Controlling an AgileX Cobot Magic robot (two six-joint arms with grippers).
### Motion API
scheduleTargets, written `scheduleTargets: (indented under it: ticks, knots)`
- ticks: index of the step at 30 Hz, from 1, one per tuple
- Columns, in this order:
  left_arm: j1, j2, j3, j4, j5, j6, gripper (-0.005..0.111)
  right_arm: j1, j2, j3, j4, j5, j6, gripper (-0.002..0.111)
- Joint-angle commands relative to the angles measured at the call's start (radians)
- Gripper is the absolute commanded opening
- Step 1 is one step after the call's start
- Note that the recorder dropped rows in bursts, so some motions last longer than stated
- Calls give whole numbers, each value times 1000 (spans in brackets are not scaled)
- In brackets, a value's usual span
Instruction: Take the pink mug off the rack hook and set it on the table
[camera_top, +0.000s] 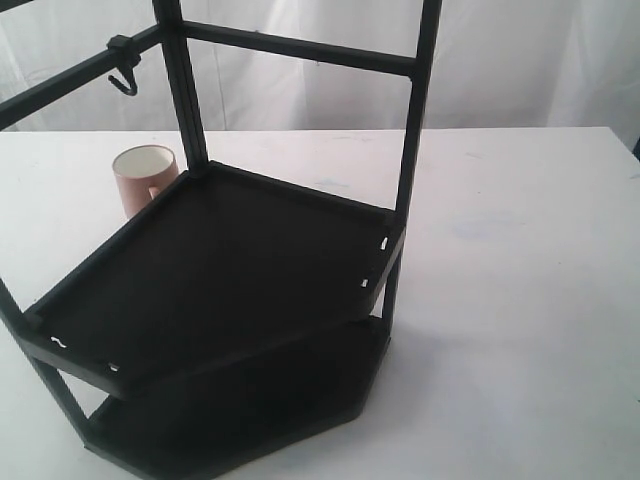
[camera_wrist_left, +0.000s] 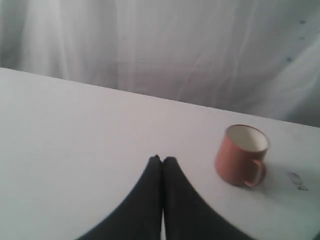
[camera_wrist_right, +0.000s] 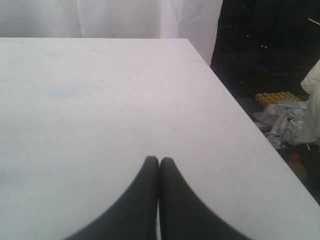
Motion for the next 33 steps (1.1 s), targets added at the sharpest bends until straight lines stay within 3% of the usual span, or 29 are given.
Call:
scheduleTargets:
  ticks: [1,8,13,19,21,24,33]
  knots:
    - [-2,-66,167,-458,-243,401,0,1,-3,-1,1,-2,1,0]
    - [-2,-186,416,-494,-343,408,0,1,-3,-1,1,-2,1,0]
    - [-2,-297,416,-514,-303,467,0,1,-3,-1,1,-2,1,0]
    - [-2,-456,416,-587,-445,483,0,1,-3,-1,1,-2,1,0]
    - [-2,-478,416,-675,-398,600,0,1,-3,-1,1,-2,1,0]
    - [-2,-478,416,-766,-182,804,0,1,-3,-1,1,-2,1,0]
    - [-2,-478,416,-636,186,815,0,1,-3,-1,1,-2,1,0]
